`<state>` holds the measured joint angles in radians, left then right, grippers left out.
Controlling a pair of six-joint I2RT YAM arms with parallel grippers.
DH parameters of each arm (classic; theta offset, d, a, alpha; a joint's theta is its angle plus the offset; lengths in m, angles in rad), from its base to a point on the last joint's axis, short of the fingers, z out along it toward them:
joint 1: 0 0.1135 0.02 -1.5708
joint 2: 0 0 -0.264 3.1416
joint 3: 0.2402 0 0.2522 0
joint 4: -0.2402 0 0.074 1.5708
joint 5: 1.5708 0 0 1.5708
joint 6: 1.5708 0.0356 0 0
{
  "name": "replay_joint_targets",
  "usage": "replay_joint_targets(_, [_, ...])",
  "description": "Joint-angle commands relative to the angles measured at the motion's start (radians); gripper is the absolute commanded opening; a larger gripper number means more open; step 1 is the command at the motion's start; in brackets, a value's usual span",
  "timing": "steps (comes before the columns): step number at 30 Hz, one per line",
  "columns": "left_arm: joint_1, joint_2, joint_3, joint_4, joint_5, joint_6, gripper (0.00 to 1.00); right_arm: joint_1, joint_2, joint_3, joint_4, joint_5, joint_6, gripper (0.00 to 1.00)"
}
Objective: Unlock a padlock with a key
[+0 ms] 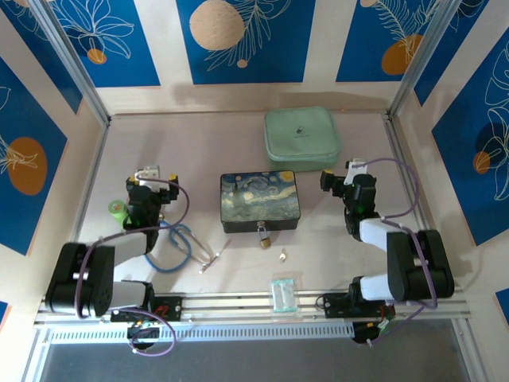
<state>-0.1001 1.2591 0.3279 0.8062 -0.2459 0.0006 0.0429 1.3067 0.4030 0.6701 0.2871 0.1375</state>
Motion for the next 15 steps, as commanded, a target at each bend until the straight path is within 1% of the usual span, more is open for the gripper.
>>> replay_joint_targets(1, [0.005,-0.106,0.059,-0.216,-0.015,-0.112,1.0,0.0,-0.142,0.038,-0.128,-0.032,0.008,0.99])
replay_joint_targets(3, [0.005,-0.166,0.092,-0.319,0.012,-0.216,1.0,-0.004,-0.22,0.081,-0.255,-0.088,0.044,0.99])
replay_joint_targets(4, [0.006,-0.192,0.104,-0.349,0.049,-0.27,1.0,-0.007,-0.252,0.111,-0.334,-0.107,0.079,0.99])
replay_joint_targets(7, [0.008,-0.244,0.086,-0.327,0.15,-0.454,1.0,-0.012,-0.315,0.183,-0.56,-0.078,0.237,0.99])
replay_joint_targets(8, [0.011,-0.264,0.071,-0.31,0.179,-0.509,1.0,-0.02,-0.324,0.192,-0.606,-0.1,0.264,0.99])
replay_joint_targets(9, [0.011,-0.28,0.063,-0.299,0.212,-0.549,1.0,-0.03,-0.33,0.203,-0.639,-0.144,0.277,0.99])
replay_joint_targets(11, [0.012,-0.318,0.053,-0.302,0.272,-0.621,1.0,-0.057,-0.344,0.207,-0.681,-0.293,0.297,0.99])
replay_joint_targets(13, [0.011,-0.367,0.032,-0.322,0.29,-0.699,1.0,-0.073,-0.35,0.211,-0.72,-0.413,0.31,0.99])
replay_joint_targets(14, [0.01,-0.384,0.014,-0.31,0.304,-0.73,1.0,-0.074,-0.354,0.216,-0.747,-0.458,0.306,0.99])
replay_joint_targets(15, [0.01,-0.402,0.001,-0.315,0.33,-0.755,1.0,-0.067,-0.363,0.221,-0.777,-0.471,0.31,0.99])
